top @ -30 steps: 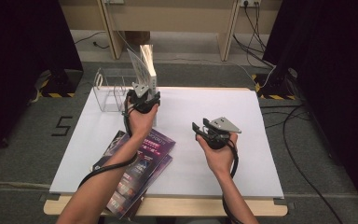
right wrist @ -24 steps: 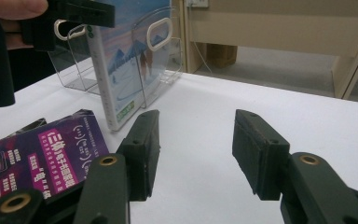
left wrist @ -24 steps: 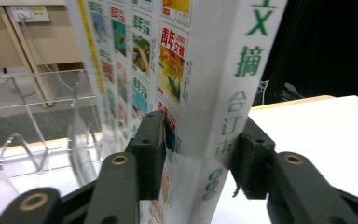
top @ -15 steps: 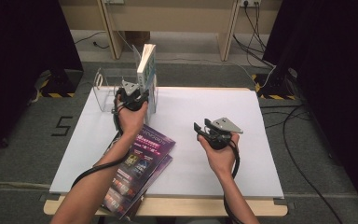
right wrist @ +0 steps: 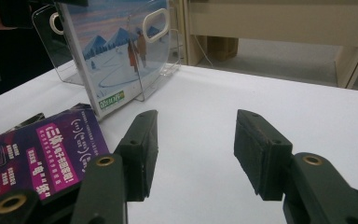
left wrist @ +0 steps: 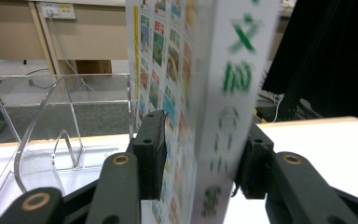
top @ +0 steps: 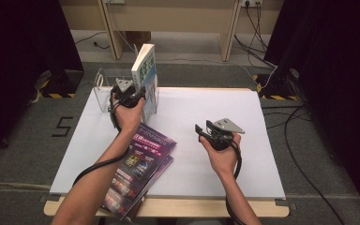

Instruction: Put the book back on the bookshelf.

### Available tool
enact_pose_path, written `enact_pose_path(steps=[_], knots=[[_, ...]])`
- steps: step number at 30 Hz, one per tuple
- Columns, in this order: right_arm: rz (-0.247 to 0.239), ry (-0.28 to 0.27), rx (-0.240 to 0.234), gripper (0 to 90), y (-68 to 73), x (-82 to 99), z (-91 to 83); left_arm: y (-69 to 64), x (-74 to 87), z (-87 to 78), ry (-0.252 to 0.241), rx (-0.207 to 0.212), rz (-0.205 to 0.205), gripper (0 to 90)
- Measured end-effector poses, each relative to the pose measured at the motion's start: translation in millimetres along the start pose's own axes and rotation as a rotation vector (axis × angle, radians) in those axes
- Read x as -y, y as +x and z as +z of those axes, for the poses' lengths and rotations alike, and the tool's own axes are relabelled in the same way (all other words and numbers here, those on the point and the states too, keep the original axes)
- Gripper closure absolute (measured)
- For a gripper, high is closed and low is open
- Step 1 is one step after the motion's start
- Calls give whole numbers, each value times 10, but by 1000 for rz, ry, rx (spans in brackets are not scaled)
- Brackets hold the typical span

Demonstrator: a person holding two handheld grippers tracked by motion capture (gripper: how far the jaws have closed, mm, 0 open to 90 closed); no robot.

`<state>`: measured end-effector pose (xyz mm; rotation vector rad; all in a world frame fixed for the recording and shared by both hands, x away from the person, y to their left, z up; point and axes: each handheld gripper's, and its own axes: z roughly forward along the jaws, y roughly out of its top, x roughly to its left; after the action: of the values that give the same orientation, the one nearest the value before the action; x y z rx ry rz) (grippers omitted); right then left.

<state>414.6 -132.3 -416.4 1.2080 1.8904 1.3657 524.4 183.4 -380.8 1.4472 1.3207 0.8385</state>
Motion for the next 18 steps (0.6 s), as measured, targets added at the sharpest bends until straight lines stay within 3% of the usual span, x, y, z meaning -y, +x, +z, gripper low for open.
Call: enact_pose_path(steps=[2, 5, 11, 18], knots=[[0, -1, 1, 501, -9, 1, -3, 3, -6, 26, 3, -4, -24, 583], [3, 2, 1, 500, -30, 6, -5, -2, -17, 59, 9, -11, -26, 578], [15, 14, -1, 500, -52, 20, 0, -20, -17, 98, 19, 7, -46, 643], [31, 22, 3, 502, -98, 33, -8, -7, -11, 84, 42, -5, 8, 724]])
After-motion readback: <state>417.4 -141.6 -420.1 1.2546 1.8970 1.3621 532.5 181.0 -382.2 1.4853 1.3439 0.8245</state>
